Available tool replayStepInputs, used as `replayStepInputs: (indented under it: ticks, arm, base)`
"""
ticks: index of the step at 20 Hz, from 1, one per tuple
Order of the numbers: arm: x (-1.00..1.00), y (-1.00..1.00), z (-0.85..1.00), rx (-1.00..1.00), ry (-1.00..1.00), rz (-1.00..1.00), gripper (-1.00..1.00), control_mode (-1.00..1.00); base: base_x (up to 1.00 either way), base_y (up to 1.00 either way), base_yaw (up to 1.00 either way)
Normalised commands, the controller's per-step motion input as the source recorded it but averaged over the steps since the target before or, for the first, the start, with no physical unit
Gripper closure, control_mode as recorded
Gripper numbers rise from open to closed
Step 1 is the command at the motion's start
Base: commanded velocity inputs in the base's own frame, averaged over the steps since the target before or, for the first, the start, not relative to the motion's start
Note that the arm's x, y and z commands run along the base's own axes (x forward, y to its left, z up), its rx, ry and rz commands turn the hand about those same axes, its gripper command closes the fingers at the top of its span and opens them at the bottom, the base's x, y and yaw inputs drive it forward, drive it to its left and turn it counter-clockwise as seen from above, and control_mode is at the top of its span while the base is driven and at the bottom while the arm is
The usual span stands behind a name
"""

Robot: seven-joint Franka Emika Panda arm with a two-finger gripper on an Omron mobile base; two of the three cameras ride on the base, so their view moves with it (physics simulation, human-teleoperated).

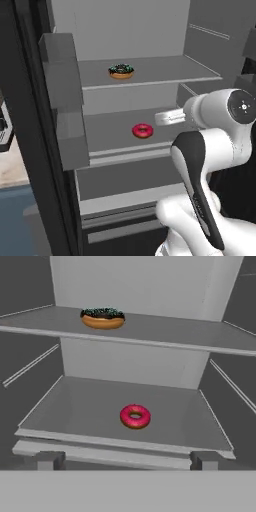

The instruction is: Take the donuts from the fridge and place them on the empty tray on the dining counter.

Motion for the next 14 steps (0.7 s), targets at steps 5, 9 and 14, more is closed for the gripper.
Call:
replayStepInputs:
  ticks: [5, 9, 14]
  arm:
    - [0.00, 0.00, 0.00, 0.00, 0.00, 0.00, -1.00, 1.00]
    - [0.00, 0.00, 0.00, 0.00, 0.00, 0.00, -1.00, 1.00]
    - [0.00, 0.00, 0.00, 0.00, 0.00, 0.00, -1.00, 1.00]
  base:
    - [1.00, 0.41, -0.21]
    - [1.00, 0.23, -0.24]
    - [1.00, 0.20, -0.20]
